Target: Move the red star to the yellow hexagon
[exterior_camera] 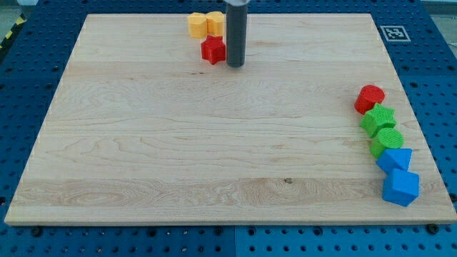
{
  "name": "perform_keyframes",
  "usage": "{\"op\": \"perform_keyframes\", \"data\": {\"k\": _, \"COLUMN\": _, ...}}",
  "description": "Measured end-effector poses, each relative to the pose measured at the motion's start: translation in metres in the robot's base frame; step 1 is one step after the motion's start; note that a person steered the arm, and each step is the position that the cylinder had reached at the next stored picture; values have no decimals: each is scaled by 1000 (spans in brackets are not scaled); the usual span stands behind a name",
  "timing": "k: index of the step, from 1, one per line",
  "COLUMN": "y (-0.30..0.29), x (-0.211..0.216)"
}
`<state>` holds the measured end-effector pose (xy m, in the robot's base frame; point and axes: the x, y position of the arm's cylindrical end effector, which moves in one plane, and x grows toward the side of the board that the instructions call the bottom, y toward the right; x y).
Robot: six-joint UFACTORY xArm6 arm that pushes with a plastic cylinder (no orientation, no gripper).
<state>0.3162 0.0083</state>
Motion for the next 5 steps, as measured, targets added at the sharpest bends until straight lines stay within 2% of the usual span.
{"op": "perform_keyframes", "data": {"k": 3, "y": 0, "x": -11}}
{"op": "perform_keyframes", "data": {"k": 4, "y": 5, "x": 28}}
{"op": "perform_keyframes", "data": {"k": 5, "y": -22, "x": 17}}
